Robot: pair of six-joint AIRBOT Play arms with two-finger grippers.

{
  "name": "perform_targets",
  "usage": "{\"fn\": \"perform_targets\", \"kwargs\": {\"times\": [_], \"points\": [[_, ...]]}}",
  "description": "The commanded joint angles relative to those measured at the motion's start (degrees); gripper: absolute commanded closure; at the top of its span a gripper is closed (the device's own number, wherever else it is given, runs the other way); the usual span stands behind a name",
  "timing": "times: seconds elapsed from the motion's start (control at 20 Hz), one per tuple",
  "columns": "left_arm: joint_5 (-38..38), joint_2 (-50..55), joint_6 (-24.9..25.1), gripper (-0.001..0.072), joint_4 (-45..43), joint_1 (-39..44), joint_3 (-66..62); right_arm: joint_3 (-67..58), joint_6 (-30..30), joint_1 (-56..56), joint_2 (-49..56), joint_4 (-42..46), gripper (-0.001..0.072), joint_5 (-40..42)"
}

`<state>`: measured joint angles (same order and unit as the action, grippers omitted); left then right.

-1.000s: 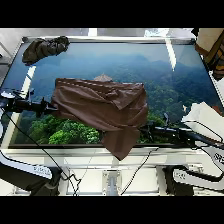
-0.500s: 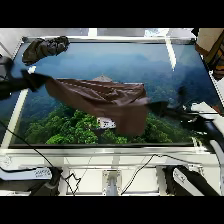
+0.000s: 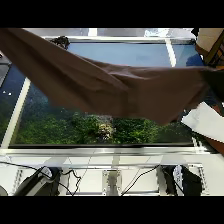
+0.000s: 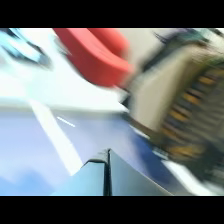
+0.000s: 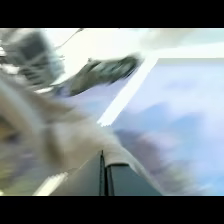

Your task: Fold the shirts.

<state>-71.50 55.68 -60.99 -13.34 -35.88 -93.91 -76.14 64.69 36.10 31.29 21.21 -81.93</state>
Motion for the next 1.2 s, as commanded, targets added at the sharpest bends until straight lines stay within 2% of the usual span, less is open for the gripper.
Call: {"fn": "perform_targets", "kwargs": {"times": [0.0, 0.05, 0.1, 0.15, 0.2, 0.25, 0.3, 0.35, 0.4, 0.45, 0.6, 0.8, 1.15], "points": [[11.82, -5.73, -8.83, 0.0698, -21.64, -2.12, -5.35, -15.10, 6.97, 0.83, 0.24, 22.14, 0.0696, 3.10], [11.04, -5.90, -12.31, 0.0698, -25.59, -2.40, -6.54, -18.27, 7.39, 0.35, 1.84, 23.50, 0.0696, 0.94], [10.64, -6.19, -10.62, 0.0698, -26.12, -2.32, -7.37, -20.81, 5.60, -0.85, 2.99, 21.99, 0.0697, 0.44], [13.86, -6.27, -7.91, 0.0699, -26.18, -2.32, -7.72, -23.10, 4.39, -1.75, 4.35, 21.94, 0.0696, 3.13], [19.15, -5.75, -10.29, 0.0700, -27.80, -2.34, -7.69, -24.87, 5.35, -1.90, 6.32, 25.44, 0.0697, 6.78], [21.05, -4.68, -16.44, 0.0702, -30.62, -2.36, -7.72, -26.43, 8.22, -1.90, 9.22, 27.39, 0.0698, 6.91], [17.68, -3.45, -18.99, 0.0702, -30.93, -2.34, -7.76, -27.87, 8.48, -1.90, 12.74, 23.80, 0.0698, 2.71], [10.88, -2.34, -17.07, 0.0701, -28.13, -2.27, -7.74, -28.50, 7.02, -1.92, 16.15, 16.35, 0.0696, -2.16], [5.33, -1.60, -13.03, 0.0699, -23.93, -1.77, -7.74, -28.52, 5.14, -2.36, 18.51, 9.25, 0.0696, -3.10], [5.25, -1.57, -10.97, 0.0700, -22.58, -1.01, -7.76, -28.81, 4.11, -2.97, 19.67, 6.78, 0.0696, -1.05], [12.79, -2.08, -11.69, 0.0700, -18.88, -0.11, -7.80, -30.69, 2.95, -3.39, 20.68, 8.85, 0.0697, 1.29], [4.39, -1.40, -12.72, 0.0700, -17.86, -0.09, -7.76, -30.71, 3.06, -5.33, 23.23, 5.33, 0.0696, -2.75], [6.12, -2.01, -12.50, 0.0699, -15.47, -0.09, -7.80, -30.91, 4.63, -14.08, 21.86, 17.46, 0.0696, -2.56]]}}
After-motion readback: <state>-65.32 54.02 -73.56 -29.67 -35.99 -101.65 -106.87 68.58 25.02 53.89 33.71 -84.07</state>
